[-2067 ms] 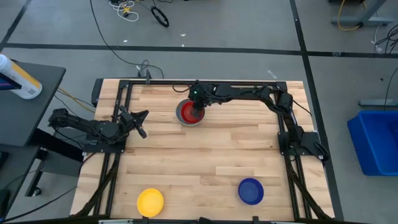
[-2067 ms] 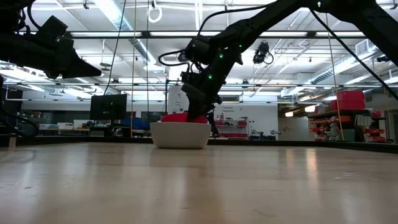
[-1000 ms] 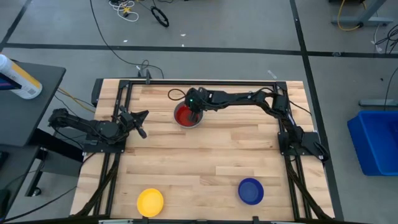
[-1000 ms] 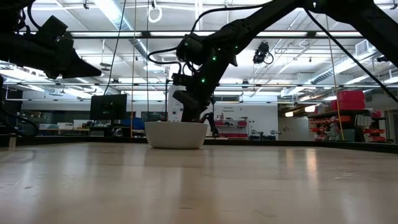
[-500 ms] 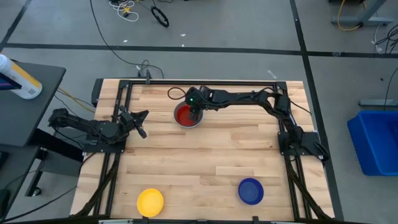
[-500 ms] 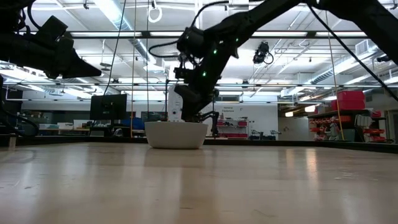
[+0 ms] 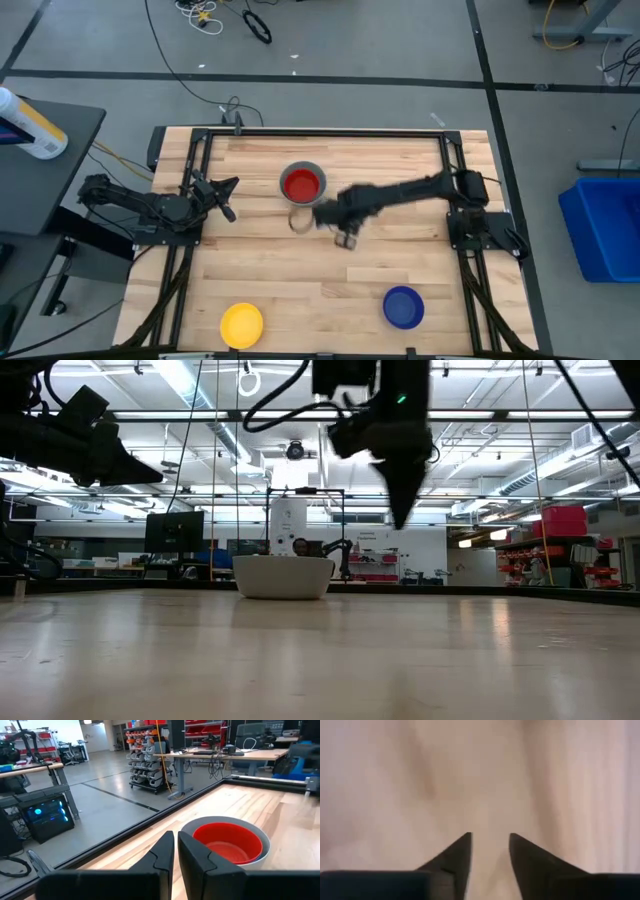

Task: Nest bowls inside each other
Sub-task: Stack the blue bowl on top of the red bowl

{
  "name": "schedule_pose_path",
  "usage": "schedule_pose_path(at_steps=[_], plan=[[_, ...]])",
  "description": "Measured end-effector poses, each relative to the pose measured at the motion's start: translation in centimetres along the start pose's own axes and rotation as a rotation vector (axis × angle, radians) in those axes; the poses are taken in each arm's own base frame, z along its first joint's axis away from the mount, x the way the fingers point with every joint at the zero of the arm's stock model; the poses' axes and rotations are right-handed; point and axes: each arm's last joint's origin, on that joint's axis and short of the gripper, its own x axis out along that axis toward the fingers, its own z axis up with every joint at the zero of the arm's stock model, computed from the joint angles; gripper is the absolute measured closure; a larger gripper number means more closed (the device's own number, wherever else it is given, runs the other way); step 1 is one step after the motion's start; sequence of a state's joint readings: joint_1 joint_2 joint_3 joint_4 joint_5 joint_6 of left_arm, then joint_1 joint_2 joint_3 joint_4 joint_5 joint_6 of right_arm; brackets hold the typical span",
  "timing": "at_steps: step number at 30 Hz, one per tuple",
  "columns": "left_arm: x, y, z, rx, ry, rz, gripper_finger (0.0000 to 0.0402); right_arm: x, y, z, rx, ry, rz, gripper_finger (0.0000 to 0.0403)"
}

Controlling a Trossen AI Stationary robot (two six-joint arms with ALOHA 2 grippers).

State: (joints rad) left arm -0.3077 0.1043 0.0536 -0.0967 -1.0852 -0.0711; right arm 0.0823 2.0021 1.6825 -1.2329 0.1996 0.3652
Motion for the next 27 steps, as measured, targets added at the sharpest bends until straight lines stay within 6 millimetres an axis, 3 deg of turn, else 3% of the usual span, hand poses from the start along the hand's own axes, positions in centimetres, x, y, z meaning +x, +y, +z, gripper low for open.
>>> schedule_pose_path(at_steps=[7,13,21,27], plan=[[0.0,0.0,0.0,-0.003,0.000,-0.005,0.0369,-1.5,6.7,-5.2,0.060,0.150,0.003,0.0165],[0.0,0.0,0.0,-0.003,0.001,-0.006,0.0369,-1.4,11.2,-9.6,0.118,0.207,-0.004,0.0146],[0.0,0.0,0.1,0.009,-0.004,-0.010,0.0369,-1.3,13.9,-15.0,0.191,0.315,-0.075,0.0164],[0.0,-0.1,0.1,0.000,-0.008,-0.032,0.0369,-1.5,15.2,-16.9,0.228,0.332,-0.065,0.0156]])
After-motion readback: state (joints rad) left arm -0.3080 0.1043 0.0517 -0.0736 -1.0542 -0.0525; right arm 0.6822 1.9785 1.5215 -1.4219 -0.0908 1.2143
